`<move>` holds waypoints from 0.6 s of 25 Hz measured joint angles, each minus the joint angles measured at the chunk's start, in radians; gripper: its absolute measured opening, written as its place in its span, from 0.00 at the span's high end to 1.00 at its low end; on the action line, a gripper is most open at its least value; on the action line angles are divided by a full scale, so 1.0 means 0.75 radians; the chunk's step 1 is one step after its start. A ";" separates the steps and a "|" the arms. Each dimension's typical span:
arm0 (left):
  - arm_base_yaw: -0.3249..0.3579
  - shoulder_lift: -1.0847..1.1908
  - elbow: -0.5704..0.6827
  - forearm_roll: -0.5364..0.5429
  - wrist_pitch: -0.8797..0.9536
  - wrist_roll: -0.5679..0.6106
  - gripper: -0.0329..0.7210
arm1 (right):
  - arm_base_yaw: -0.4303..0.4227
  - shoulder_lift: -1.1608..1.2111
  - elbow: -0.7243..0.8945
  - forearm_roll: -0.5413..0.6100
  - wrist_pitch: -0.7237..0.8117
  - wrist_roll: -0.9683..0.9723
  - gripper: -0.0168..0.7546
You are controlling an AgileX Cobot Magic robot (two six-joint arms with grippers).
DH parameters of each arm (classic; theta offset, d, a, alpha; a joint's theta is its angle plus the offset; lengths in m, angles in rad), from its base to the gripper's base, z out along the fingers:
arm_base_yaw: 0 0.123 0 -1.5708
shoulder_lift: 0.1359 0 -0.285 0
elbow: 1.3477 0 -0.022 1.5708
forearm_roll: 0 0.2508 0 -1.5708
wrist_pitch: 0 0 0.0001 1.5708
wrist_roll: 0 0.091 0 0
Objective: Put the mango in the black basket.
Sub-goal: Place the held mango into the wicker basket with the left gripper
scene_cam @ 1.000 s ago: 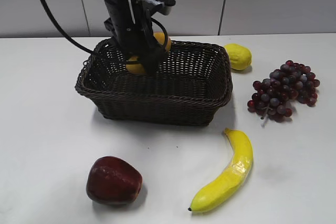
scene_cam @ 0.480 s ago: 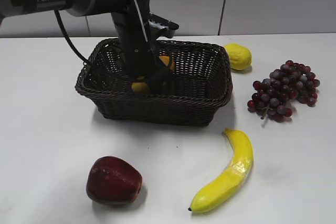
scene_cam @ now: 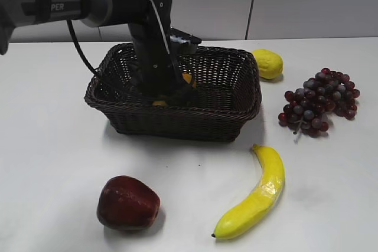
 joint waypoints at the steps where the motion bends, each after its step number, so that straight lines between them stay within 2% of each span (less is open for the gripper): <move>1: 0.000 -0.004 0.000 0.001 0.000 0.000 0.07 | 0.000 0.000 0.000 0.000 0.000 0.000 0.45; 6: 0.000 -0.037 -0.025 0.012 0.026 0.000 0.08 | 0.000 0.000 0.000 0.000 0.000 0.000 0.45; 15: 0.001 -0.076 -0.251 0.066 0.129 -0.001 0.19 | 0.000 0.000 0.000 0.000 0.000 0.000 0.45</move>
